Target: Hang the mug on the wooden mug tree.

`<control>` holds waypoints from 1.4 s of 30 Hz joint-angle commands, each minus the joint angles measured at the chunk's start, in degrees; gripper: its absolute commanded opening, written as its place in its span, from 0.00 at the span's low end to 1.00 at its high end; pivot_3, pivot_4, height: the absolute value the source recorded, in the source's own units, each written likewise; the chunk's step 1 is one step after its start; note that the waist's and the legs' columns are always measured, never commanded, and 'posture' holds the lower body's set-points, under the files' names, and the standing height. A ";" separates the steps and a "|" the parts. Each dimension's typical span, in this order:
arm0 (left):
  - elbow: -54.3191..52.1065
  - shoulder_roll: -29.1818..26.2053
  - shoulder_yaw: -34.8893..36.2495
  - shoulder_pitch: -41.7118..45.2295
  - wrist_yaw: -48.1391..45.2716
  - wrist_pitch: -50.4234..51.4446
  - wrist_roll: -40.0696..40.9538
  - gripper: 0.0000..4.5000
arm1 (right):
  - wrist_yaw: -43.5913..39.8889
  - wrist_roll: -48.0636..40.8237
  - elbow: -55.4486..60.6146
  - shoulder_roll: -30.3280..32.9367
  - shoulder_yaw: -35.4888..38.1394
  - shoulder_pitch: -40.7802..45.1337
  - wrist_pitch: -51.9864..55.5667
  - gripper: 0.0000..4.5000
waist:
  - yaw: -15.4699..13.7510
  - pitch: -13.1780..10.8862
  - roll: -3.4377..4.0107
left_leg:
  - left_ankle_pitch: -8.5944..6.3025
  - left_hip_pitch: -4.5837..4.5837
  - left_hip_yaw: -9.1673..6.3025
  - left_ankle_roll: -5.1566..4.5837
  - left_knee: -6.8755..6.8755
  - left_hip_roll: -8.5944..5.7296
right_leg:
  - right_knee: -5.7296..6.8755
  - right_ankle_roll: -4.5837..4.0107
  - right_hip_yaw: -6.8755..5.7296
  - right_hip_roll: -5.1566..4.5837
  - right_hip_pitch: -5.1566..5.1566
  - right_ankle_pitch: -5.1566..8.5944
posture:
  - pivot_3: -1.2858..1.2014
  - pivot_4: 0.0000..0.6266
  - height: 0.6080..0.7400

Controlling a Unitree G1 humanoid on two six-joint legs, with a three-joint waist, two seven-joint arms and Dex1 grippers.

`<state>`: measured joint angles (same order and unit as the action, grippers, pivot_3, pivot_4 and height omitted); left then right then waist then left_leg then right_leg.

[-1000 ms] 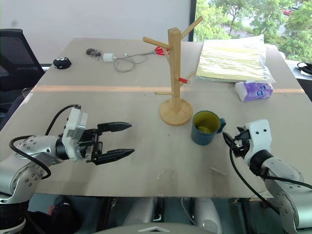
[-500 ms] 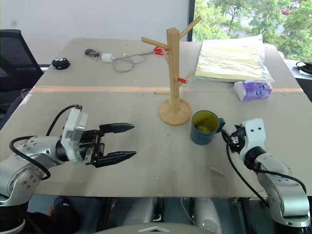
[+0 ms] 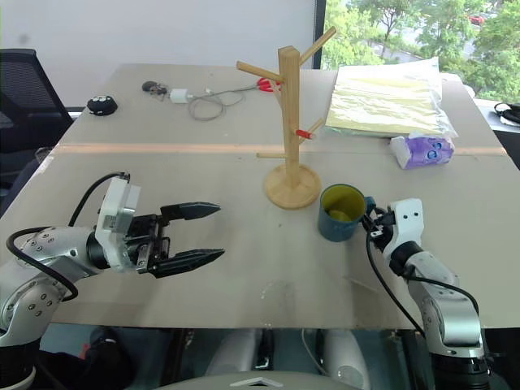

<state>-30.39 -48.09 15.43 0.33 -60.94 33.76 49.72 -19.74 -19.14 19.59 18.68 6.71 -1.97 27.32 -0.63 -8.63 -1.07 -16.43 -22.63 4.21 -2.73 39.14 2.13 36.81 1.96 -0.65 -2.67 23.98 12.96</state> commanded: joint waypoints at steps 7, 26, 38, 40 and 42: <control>-4.05 1.12 0.85 0.10 3.17 0.15 2.47 1.00 | -3.97 -1.44 3.75 2.44 0.88 1.67 -1.64 0.02 | -0.06 -0.01 0.02 | 0.02 0.00 0.00 0.03 0.00 0.00 | 0.00 0.00 0.00 -0.01 0.00 0.00 | 0.52 0.24 1.00; 1.39 2.46 12.78 -6.35 -1.20 -2.07 8.99 1.00 | 0.43 -23.51 25.00 16.14 3.73 25.91 34.97 0.02 | 0.28 -0.05 0.05 | -0.08 0.00 0.01 -0.13 0.00 0.02 | 0.00 -0.01 -0.01 0.00 0.02 -0.01 | 0.52 0.24 1.00; -1.98 4.61 10.47 -5.57 4.52 -1.46 9.48 1.00 | 5.39 -25.90 19.37 15.73 -0.19 42.41 49.74 0.02 | 0.27 -0.02 -0.01 | -0.01 -0.17 0.01 -0.01 -0.01 0.00 | -0.03 -0.02 -0.02 -0.05 0.15 -0.01 | 0.52 0.24 1.00; -2.22 4.73 10.58 -5.93 4.98 -1.51 9.39 1.00 | 5.98 -25.71 18.48 14.56 -0.91 44.11 50.26 0.02 | 0.40 -0.03 0.00 | -0.01 -0.17 0.02 -0.01 -0.01 0.00 | -0.03 -0.02 -0.01 -0.04 0.16 -0.01 | 0.52 0.24 1.00; -2.45 4.73 10.77 -6.53 5.30 -1.65 9.21 1.00 | 6.84 -25.57 17.47 12.85 -0.85 45.44 50.72 0.02 | 0.64 -0.03 0.01 | -0.01 -0.18 0.02 -0.02 -0.01 0.00 | -0.02 -0.02 -0.01 -0.04 0.16 -0.02 | 0.52 0.24 1.00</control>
<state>-30.88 -43.30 25.34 -5.95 -55.89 32.41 58.23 -13.81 -44.88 36.62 31.84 4.85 41.53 78.28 0.01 -8.66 -1.07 -16.44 -22.81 4.23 -2.75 39.13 2.13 36.80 1.94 -0.66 -2.71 24.14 12.94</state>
